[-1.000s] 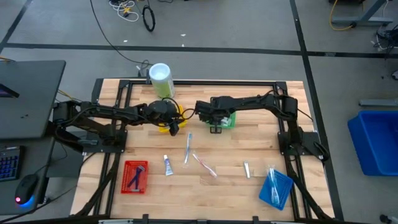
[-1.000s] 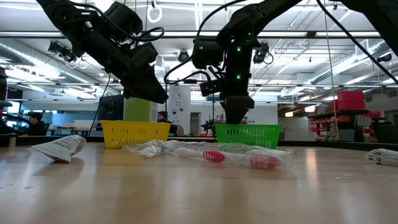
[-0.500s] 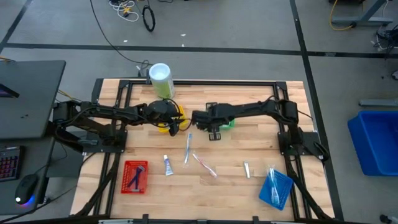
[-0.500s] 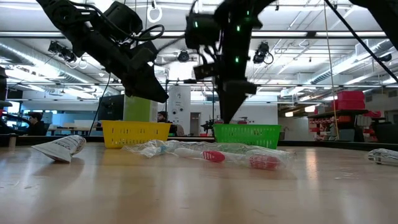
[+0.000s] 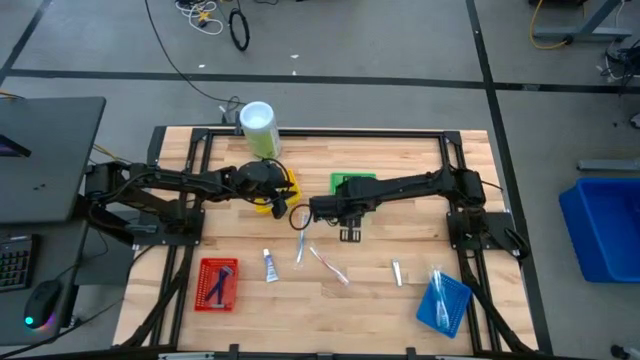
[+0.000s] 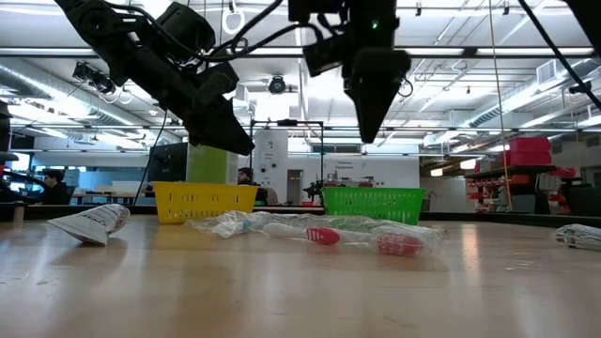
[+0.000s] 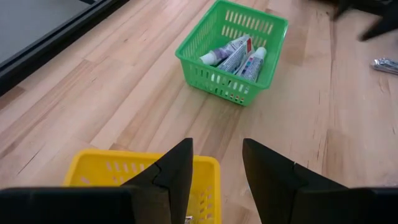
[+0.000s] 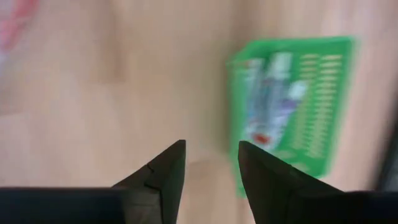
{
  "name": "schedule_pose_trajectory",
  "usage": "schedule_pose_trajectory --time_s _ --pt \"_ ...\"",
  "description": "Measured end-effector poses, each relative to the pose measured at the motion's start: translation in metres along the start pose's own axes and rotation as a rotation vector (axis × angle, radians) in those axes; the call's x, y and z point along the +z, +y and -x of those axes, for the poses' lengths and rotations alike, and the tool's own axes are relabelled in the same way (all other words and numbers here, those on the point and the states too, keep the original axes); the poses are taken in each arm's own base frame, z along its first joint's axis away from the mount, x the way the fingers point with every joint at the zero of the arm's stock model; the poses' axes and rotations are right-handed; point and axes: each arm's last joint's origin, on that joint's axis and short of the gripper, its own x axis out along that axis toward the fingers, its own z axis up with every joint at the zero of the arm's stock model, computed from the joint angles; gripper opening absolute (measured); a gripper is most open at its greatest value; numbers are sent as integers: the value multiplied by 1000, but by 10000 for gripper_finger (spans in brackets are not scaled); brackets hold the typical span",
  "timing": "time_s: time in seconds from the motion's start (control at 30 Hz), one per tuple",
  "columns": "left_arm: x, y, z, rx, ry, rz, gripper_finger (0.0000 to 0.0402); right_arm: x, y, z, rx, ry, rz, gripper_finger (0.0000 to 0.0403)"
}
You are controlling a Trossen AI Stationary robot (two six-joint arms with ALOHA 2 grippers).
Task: Pick & Place Travel size toiletries
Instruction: Put the red toothbrush into the blue bin
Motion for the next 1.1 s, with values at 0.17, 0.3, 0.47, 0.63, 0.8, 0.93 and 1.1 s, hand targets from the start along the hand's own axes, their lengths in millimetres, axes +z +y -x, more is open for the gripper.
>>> schedule_pose_trajectory --time_s 0.17,0.3,0.47,0.63,0.8,0.93,1.1 --pt "0 0 0 0 4 0 148 -15 17 25 132 -16 0 145" --pt "0 0 0 -1 5 8 148 -43 17 49 152 -75 -97 138" --pt "0 0 0 -4 4 8 148 -88 24 49 197 -266 -254 133" --pt "0 0 0 -5 -2 12 148 -106 38 21 343 -563 -408 137" --pt "5 -1 0 -10 -46 17 148 -106 51 -10 450 -760 -367 137" --pt "12 -2 1 -12 -129 12 148 -104 57 -33 364 -737 -286 138" --pt "21 -1 2 46 -222 25 148 -86 66 -45 372 -735 -301 152"
